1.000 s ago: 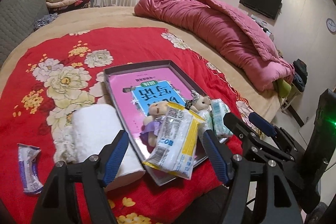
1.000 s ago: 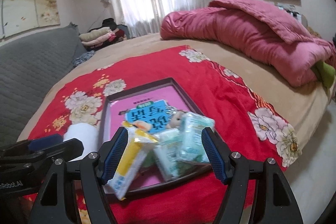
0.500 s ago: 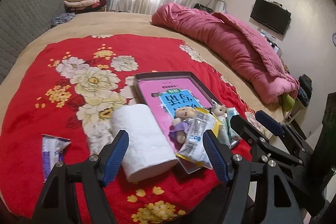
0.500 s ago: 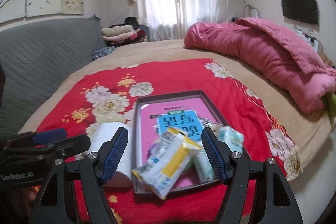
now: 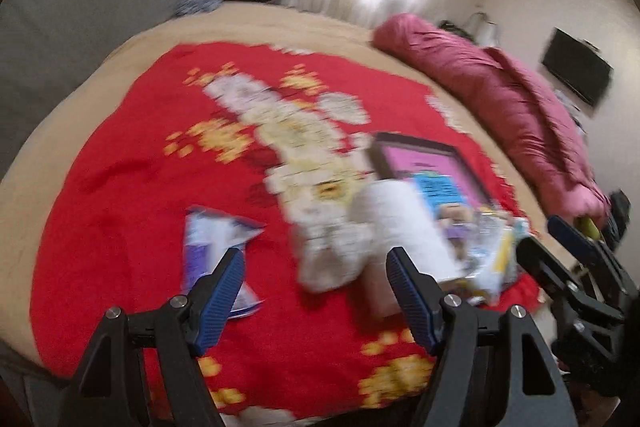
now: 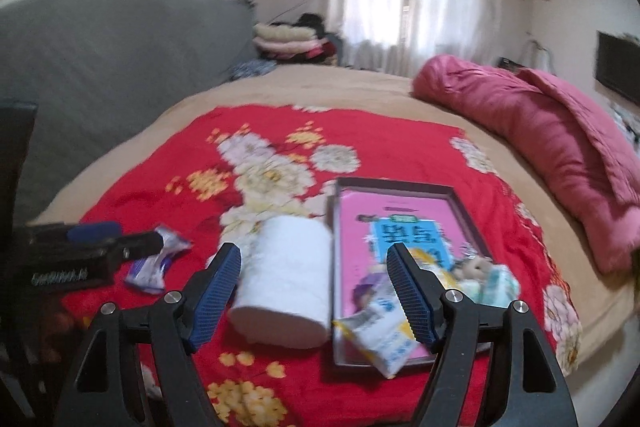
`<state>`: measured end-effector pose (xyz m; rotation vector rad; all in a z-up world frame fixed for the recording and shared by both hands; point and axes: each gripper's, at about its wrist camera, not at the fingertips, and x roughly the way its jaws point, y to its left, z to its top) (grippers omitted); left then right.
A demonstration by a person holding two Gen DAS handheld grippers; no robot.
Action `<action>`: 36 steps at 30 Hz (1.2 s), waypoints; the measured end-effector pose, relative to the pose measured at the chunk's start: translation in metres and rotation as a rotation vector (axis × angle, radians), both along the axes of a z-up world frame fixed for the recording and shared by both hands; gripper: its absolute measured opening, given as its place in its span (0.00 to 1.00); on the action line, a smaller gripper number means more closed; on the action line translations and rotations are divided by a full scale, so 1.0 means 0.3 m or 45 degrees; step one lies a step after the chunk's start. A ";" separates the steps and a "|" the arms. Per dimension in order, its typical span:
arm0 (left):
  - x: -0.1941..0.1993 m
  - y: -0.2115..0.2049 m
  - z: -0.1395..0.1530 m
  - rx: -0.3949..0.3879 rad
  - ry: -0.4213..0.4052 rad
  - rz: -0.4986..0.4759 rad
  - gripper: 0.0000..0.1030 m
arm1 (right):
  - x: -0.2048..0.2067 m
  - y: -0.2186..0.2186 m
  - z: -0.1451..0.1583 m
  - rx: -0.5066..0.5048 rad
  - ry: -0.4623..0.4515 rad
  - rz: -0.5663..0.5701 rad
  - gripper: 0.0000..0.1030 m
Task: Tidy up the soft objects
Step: 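Move both open tools back toward the blue snack bag and floral scrunchie, then grasp the blue-and-white snack bag with the left tool while the right tool grasps the floral scrunchie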
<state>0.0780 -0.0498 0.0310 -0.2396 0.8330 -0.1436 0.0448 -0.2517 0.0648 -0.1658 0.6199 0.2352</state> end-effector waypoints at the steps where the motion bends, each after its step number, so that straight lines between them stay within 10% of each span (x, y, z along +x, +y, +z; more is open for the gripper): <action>1: 0.003 0.034 -0.018 -0.006 0.020 0.027 0.70 | 0.006 0.033 -0.014 -0.024 0.020 0.032 0.75; 18: 0.149 0.230 -0.316 -0.067 0.310 0.150 0.70 | 0.147 0.323 -0.263 -0.361 0.241 0.317 0.75; 34: 0.215 0.269 -0.377 -0.098 0.295 0.138 0.64 | 0.256 0.503 -0.472 -0.791 0.245 0.486 0.74; 36: 0.217 0.275 -0.380 -0.096 0.289 0.140 0.58 | 0.280 0.493 -0.480 -0.731 0.285 0.471 0.56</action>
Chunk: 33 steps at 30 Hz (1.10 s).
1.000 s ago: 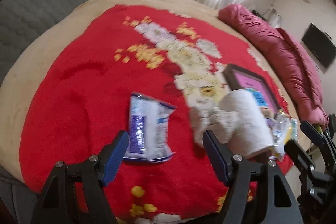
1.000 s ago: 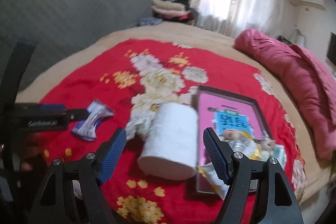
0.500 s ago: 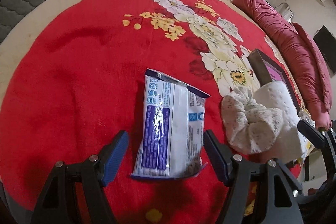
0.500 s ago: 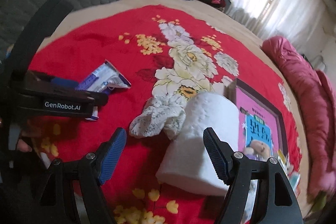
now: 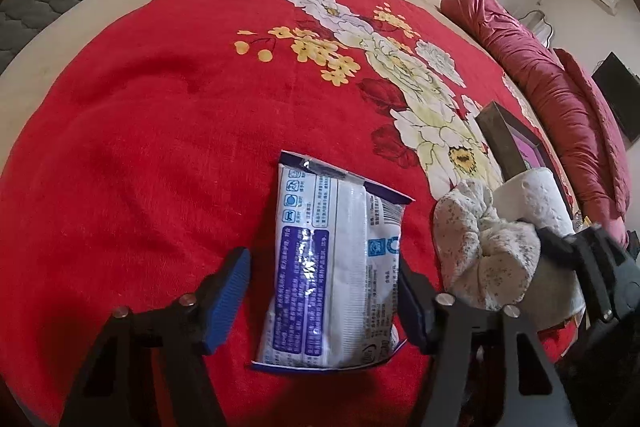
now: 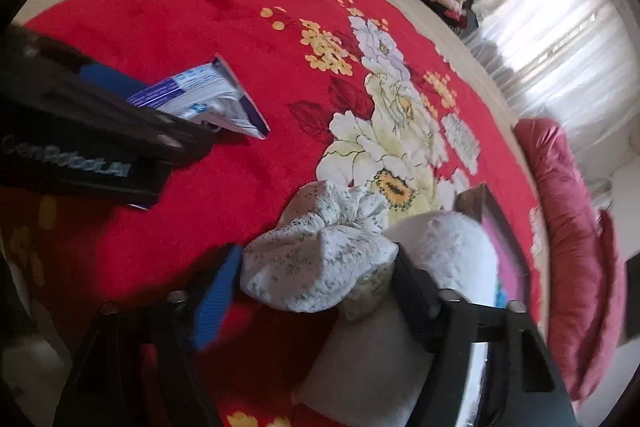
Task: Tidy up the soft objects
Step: 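Grasp the blue-and-white snack bag with the left tool while the right tool grasps the floral scrunchie, then carry the blue snack bag with the left tool while the right tool carries the scrunchie over the tray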
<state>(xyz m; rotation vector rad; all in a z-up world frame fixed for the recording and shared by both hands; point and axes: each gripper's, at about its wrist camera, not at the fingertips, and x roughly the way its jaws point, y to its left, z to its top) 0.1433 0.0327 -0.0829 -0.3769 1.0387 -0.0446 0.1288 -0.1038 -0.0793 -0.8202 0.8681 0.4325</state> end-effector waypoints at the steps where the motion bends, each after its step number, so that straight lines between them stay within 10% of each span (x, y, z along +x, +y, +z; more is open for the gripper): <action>1: 0.001 0.004 -0.001 0.001 0.000 0.002 0.53 | 0.009 -0.001 -0.003 0.012 0.009 -0.013 0.51; 6: 0.005 0.024 -0.006 -0.018 -0.014 0.012 0.41 | 0.042 -0.032 0.020 0.126 0.013 -0.058 0.22; 14: -0.017 0.055 0.023 -0.063 -0.075 0.048 0.38 | 0.014 -0.122 0.174 0.541 0.026 -0.138 0.19; 33: -0.136 -0.323 0.323 0.010 -0.325 -0.183 0.38 | -0.142 -0.545 0.488 0.876 -0.289 -0.396 0.20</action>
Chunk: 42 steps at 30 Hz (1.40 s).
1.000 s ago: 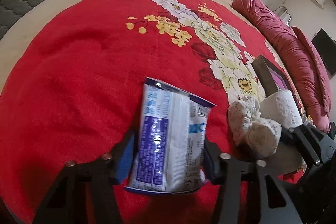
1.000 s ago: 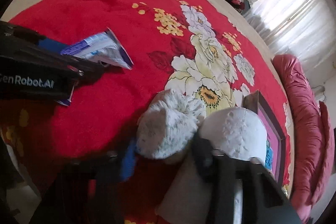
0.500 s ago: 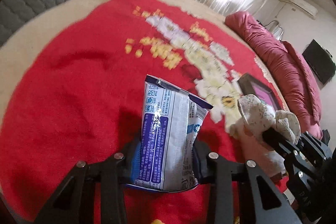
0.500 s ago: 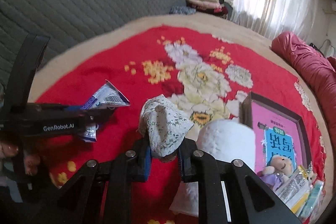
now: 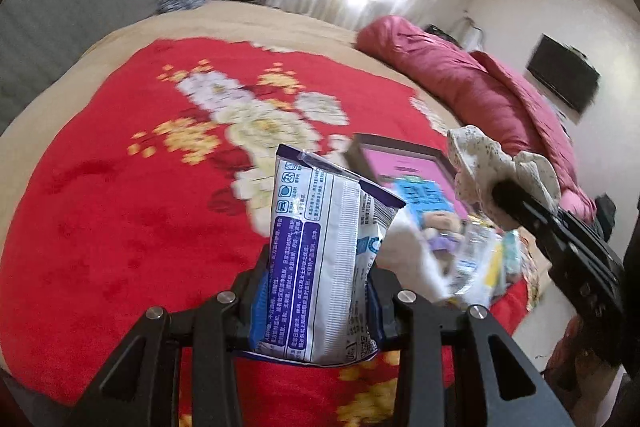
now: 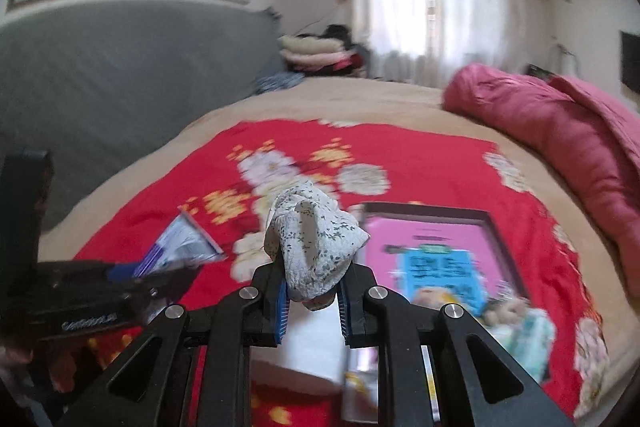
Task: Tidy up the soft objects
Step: 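Carry the blue snack bag with the left tool while the right tool carries the scrunchie over the tray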
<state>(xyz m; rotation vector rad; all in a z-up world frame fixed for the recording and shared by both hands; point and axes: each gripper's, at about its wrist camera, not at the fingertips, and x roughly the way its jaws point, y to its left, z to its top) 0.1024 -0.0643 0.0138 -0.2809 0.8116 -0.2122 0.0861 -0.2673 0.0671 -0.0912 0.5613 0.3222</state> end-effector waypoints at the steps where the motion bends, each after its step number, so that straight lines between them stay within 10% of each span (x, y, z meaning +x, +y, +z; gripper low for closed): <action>1: 0.000 -0.030 0.012 0.007 -0.005 -0.018 0.38 | -0.009 -0.042 0.010 -0.002 -0.016 -0.047 0.20; 16: 0.060 -0.470 0.066 0.105 -0.005 -0.268 0.38 | -0.070 -0.436 0.021 0.090 -0.081 -0.335 0.20; 42: 0.204 -0.643 -0.101 0.164 0.111 -0.323 0.38 | 0.067 -0.521 -0.177 0.129 0.138 -0.380 0.22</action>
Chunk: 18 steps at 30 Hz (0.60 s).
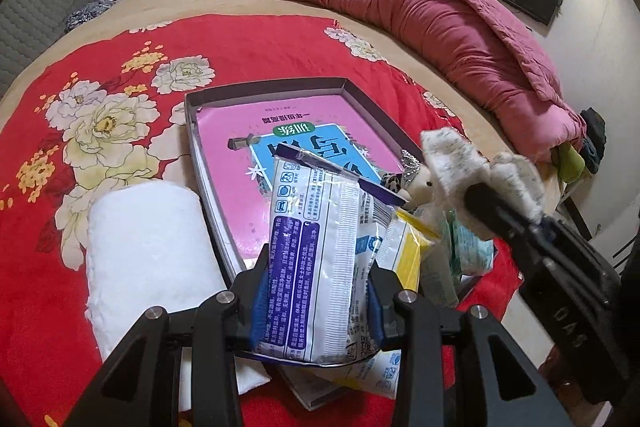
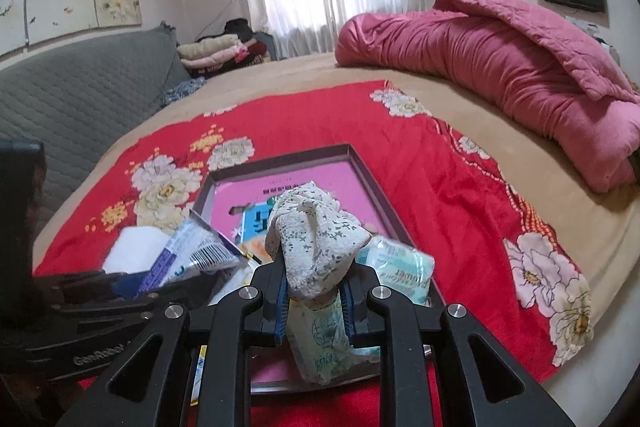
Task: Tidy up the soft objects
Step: 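Carry the blue snack bag with the left tool while the right tool carries the scrunchie over the tray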
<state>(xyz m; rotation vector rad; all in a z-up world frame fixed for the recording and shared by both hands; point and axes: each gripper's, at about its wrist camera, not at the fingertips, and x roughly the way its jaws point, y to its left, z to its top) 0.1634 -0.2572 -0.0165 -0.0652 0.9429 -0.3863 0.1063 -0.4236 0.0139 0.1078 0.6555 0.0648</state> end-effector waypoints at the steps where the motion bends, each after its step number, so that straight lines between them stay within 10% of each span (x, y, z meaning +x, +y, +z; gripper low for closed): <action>1: 0.001 -0.001 -0.001 0.002 -0.001 -0.001 0.38 | 0.008 0.001 -0.012 -0.002 0.019 0.002 0.22; 18: 0.004 -0.006 -0.006 0.000 -0.007 -0.007 0.39 | 0.000 -0.007 -0.028 0.082 0.002 0.024 0.57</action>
